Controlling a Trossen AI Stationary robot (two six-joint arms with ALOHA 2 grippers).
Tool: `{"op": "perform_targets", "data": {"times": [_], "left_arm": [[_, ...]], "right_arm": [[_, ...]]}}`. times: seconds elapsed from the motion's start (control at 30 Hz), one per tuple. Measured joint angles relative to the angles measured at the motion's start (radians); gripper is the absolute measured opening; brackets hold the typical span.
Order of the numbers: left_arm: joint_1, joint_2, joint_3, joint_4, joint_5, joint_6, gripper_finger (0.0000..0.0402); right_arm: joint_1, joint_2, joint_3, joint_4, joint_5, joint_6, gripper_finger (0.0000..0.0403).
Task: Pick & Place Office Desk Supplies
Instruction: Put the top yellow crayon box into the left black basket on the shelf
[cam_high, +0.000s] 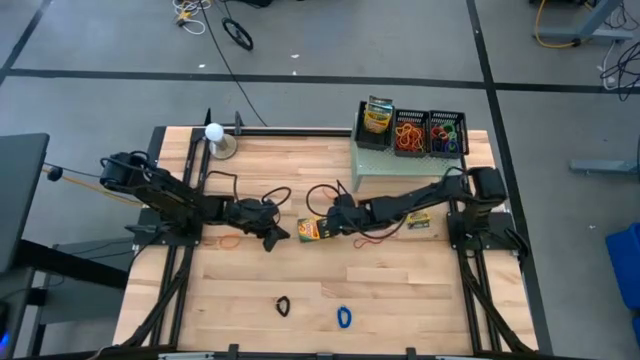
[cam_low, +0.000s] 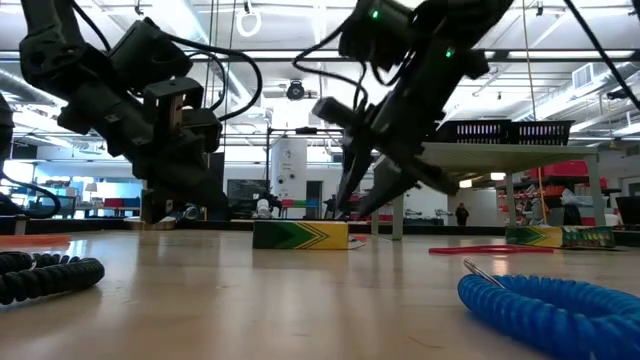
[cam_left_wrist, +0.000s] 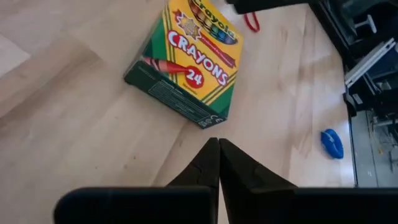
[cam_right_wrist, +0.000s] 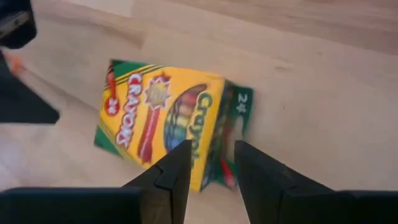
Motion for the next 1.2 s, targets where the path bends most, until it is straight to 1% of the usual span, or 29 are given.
{"op": "perform_targets", "data": {"times": [0.2,0.27,0.4,0.47,0.53,0.7,0.77,0.87,0.93,1.2], "left_arm": [[0.0,0.0,0.0,0.0,0.012,0.01,0.0007],[0.0,0.0,0.0,0.0,0.012,0.01,0.0007],[0.0,0.0,0.0,0.0,0.014,0.01,0.0008],[0.0,0.0,0.0,0.0,0.014,0.01,0.0008],[0.0,0.0,0.001,0.0,0.013,0.006,0.0008],[0.0,0.0,0.001,0.0,0.019,0.001,0.0009],[0.002,0.0,0.001,0.0,0.038,0.0,0.0013],[0.002,0.0,0.001,-0.001,0.08,0.0,0.0027],[0.002,0.0,0.002,-0.001,0.106,0.0,0.004],[0.005,-0.018,0.004,0.044,0.123,0.012,0.0103]], "right_arm": [[-0.031,0.054,0.0,0.103,-0.059,-0.023,0.0131],[-0.037,0.065,0.0,0.11,-0.08,-0.026,0.0131],[-0.037,0.071,0.001,0.105,-0.078,-0.029,0.0124],[-0.037,0.071,0.001,0.104,-0.07,-0.036,0.0111],[-0.037,0.071,0.001,0.104,-0.061,-0.049,0.0089],[-0.037,0.071,0.002,0.102,-0.057,-0.095,0.0017],[-0.038,0.069,0.002,0.103,-0.058,-0.114,0.0008],[-0.035,0.05,0.0,0.094,-0.06,-0.173,0.0012],[-0.028,0.019,-0.001,0.073,-0.048,-0.217,0.0007],[0.008,-0.1,-0.001,-0.001,0.055,-0.456,0.0002]]}}
